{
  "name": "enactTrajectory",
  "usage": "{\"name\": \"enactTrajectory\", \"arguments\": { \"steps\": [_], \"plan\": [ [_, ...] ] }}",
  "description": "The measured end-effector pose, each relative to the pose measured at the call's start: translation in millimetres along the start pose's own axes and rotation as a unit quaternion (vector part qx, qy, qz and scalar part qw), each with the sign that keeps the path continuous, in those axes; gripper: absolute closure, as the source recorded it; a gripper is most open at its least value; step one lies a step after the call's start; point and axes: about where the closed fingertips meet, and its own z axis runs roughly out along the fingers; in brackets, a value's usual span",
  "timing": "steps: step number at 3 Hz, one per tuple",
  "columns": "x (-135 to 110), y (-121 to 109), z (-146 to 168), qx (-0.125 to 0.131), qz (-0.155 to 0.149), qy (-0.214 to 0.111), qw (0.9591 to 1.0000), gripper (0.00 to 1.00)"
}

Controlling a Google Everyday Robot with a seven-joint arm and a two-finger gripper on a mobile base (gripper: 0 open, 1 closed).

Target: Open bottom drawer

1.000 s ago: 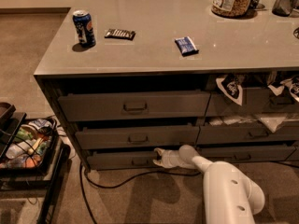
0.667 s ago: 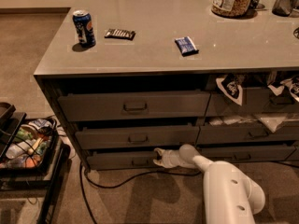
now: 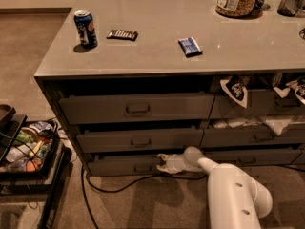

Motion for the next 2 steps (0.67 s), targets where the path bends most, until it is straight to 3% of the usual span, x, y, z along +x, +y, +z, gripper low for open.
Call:
{"name": "enactTrajectory", "arguments": {
  "steps": [2],
  "plan": [
    [-1.4, 4.8, -10.4, -0.010, 0.018, -0.007, 0.9998, 1.00]
  ]
}}
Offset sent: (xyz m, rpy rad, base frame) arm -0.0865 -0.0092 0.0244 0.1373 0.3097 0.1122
